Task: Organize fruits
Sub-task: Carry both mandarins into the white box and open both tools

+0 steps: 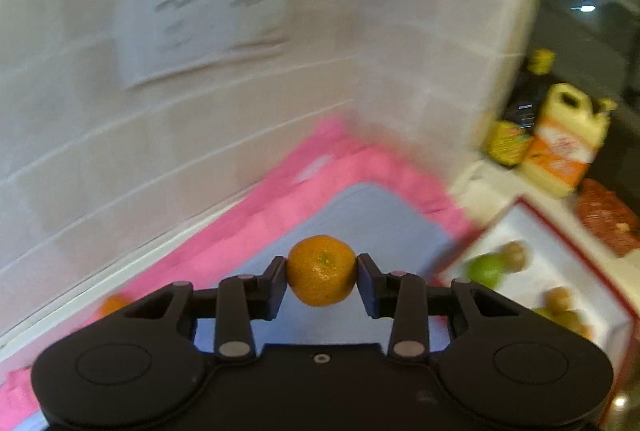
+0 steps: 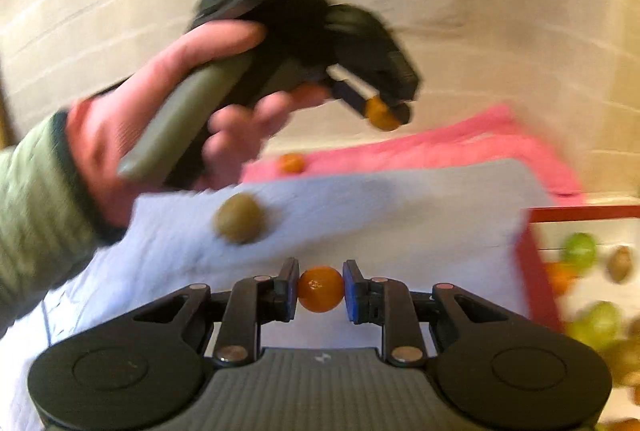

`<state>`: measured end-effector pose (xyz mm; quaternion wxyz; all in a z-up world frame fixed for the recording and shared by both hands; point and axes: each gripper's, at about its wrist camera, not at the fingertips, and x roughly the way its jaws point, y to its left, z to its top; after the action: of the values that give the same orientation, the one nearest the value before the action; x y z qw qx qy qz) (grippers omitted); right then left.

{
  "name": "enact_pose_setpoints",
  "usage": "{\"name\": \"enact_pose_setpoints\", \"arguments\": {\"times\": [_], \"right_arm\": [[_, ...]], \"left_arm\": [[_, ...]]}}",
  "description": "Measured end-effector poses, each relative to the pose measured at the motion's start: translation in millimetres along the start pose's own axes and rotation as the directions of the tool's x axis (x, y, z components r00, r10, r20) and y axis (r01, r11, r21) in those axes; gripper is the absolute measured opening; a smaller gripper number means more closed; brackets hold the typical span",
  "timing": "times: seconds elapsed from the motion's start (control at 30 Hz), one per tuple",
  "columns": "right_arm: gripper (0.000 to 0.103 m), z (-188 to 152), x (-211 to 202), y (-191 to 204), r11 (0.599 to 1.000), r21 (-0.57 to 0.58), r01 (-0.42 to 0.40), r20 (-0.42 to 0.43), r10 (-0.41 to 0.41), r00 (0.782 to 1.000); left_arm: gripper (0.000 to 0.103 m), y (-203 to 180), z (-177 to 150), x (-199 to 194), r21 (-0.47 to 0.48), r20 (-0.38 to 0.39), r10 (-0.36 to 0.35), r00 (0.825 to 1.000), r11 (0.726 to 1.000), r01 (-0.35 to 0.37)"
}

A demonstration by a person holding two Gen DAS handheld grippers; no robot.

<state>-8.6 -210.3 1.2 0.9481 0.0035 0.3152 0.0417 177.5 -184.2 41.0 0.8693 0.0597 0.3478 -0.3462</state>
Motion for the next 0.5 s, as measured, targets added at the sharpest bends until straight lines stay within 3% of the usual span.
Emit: {"name": "enact_pose_setpoints", "arguments": {"times": [0.1,0.23,0.4,0.5], "right_arm": [[0.025,1.7,-19.6,-43.9,0.992,0.083,0.097,0.022,-0.099,0.995],[0.025,-2.2,-43.5,-106.5,0.954,0.212,0.213,0.022,-0.223,0.975],[0.025,-15.8,-69.1,-188.6,0.869,0.394,0.301,-0.021,-0.319,0.947],[0.025,-24.2,-74.1,-224.9,0.82,0.451,0.352,-0.058,-0.366,0.929]], "left_arm": [[0.045,-40.1,11.9,4.8,0.036,0.013,-0.089,0.996,0.995,0.088],[0.045,-98.2,23.1,24.7,0.065,-0.015,-0.214,0.977,0.975,0.215],[0.045,-160.2,21.3,78.1,0.062,-0.144,-0.318,0.937,0.942,0.329],[0.045,-188.8,13.5,116.5,0.052,-0.23,-0.334,0.914,0.934,0.354]]}}
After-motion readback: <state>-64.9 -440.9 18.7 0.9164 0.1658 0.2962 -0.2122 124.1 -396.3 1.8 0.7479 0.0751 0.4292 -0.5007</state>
